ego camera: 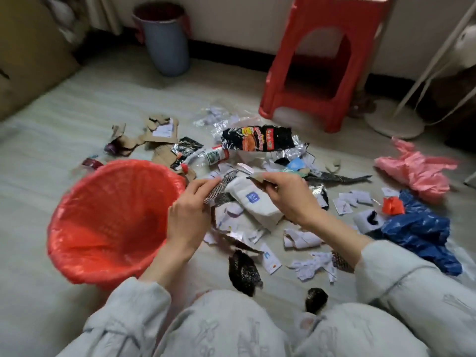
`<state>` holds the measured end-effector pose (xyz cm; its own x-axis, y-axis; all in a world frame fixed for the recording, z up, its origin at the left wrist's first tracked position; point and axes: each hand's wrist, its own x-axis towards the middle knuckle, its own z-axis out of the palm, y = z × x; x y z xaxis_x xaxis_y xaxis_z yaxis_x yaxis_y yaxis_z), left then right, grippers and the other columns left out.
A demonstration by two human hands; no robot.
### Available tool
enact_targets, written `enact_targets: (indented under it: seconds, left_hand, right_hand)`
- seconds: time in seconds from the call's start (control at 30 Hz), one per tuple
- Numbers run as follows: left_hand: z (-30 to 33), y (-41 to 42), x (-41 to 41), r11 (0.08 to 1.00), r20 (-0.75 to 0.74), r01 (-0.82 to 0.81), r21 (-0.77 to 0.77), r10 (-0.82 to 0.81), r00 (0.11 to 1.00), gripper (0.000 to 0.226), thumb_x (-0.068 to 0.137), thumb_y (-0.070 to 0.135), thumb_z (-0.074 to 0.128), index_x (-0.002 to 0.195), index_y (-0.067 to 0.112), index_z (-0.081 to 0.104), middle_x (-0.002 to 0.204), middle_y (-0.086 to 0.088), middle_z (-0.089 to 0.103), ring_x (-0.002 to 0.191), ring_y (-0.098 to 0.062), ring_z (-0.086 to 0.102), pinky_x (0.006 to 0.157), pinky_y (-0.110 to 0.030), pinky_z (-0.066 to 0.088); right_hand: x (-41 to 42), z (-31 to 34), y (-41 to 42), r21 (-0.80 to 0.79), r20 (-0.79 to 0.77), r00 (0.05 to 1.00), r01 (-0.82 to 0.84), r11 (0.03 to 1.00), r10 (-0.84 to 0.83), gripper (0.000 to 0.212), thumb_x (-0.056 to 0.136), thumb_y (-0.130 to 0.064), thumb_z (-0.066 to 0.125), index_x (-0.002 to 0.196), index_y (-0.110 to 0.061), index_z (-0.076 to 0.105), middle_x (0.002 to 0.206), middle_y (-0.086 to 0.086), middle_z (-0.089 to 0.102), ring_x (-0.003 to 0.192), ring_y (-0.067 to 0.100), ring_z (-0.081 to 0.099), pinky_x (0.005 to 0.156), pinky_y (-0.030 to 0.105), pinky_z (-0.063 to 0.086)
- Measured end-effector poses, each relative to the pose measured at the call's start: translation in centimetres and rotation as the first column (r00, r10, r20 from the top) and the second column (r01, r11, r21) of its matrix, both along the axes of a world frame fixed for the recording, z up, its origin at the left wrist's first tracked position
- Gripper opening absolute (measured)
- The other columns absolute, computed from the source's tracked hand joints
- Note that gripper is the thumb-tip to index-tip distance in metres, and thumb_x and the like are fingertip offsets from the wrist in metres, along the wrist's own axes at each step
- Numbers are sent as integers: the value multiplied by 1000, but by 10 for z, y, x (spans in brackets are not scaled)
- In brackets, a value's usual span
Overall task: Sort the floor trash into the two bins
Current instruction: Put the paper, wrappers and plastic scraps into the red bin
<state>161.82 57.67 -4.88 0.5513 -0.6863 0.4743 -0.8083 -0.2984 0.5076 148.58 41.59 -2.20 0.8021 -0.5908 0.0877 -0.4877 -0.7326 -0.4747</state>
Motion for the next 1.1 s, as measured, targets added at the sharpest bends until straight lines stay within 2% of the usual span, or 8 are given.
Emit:
enact_targets:
  seconds: [0.13, 0.33, 0.47, 0.53, 0.67, 0.8, 0.93, 1.1]
  left_hand:
    - [33, 51, 44, 952, 34, -298, -66, 301, 953, 40, 80, 14, 52, 117, 24, 64, 109, -3, 66, 91, -29, 64, 69, -36, 51]
    - [4, 117, 88, 800, -132, -446, 401, 533, 836, 50, 84, 2, 48, 127, 28, 56, 128, 0, 57, 112, -31, 55, 86, -39, 45]
    - [-17, 136, 112, 751, -279, -206, 627, 464, 841, 70, 87, 10, 55, 147, 14, 20, 152, -9, 26, 139, -26, 26, 113, -44, 25]
    - [-14, 135, 114, 760, -290, -192, 621, 451, 844, 72, 85, 5, 53, 147, 11, 17, 154, -11, 19, 143, -24, 17, 116, -42, 18]
    - [20, 113, 85, 939, -299, -208, 274, 289, 909, 60, 80, -9, 41, 137, 10, 42, 144, -9, 39, 135, -22, 34, 113, -30, 23]
    - [38, 73, 41, 984, -243, 71, 163, -30, 970, 48, 84, -5, 47, 129, 11, 50, 132, -6, 51, 125, -19, 46, 105, -25, 30]
    - [15, 21, 2, 897, -300, 327, 296, -238, 924, 50, 86, 1, 49, 134, 16, 45, 137, -4, 46, 126, -20, 44, 106, -33, 35]
    - [-60, -26, -33, 625, -393, 534, 570, -364, 844, 59, 87, 6, 52, 142, 19, 34, 148, -4, 31, 136, -19, 32, 111, -32, 28]
  right_hand:
    - [74, 41, 40, 90, 68, 992, -111, 990, 105, 27, 90, -16, 52, 111, -19, 69, 97, 7, 73, 72, 21, 60, 66, 28, 44]
    - [154, 24, 103, 123, -171, 906, -371, 920, 388, 25, 90, -22, 54, 109, -16, 69, 97, 18, 69, 93, 37, 62, 76, 39, 51]
    - [168, 12, 130, 288, -366, 779, -426, 858, 510, 64, 90, -31, 58, 145, -17, 29, 151, 16, 27, 141, 34, 21, 115, 42, 20]
    - [155, 18, 130, 351, -355, 763, -427, 833, 541, 72, 91, -33, 56, 149, -20, 15, 157, 12, 8, 145, 30, 8, 116, 35, 9]
    - [112, 36, 112, 368, -355, 782, -387, 845, 513, 69, 94, -34, 52, 149, -16, 16, 155, 7, 23, 137, 20, 31, 108, 27, 26]
    - [54, 50, 77, 341, -402, 828, -261, 903, 391, 61, 94, -35, 51, 147, -19, 24, 140, 11, 48, 117, 25, 54, 96, 27, 42]
    - [-16, 38, 27, 285, -515, 817, -121, 951, 258, 61, 94, -39, 49, 147, -19, 24, 150, 5, 35, 133, 23, 39, 107, 31, 33]
    - [-74, -13, -25, 248, -569, 816, 50, 967, 104, 63, 92, -38, 54, 146, -19, 27, 149, 6, 36, 132, 24, 40, 106, 32, 33]
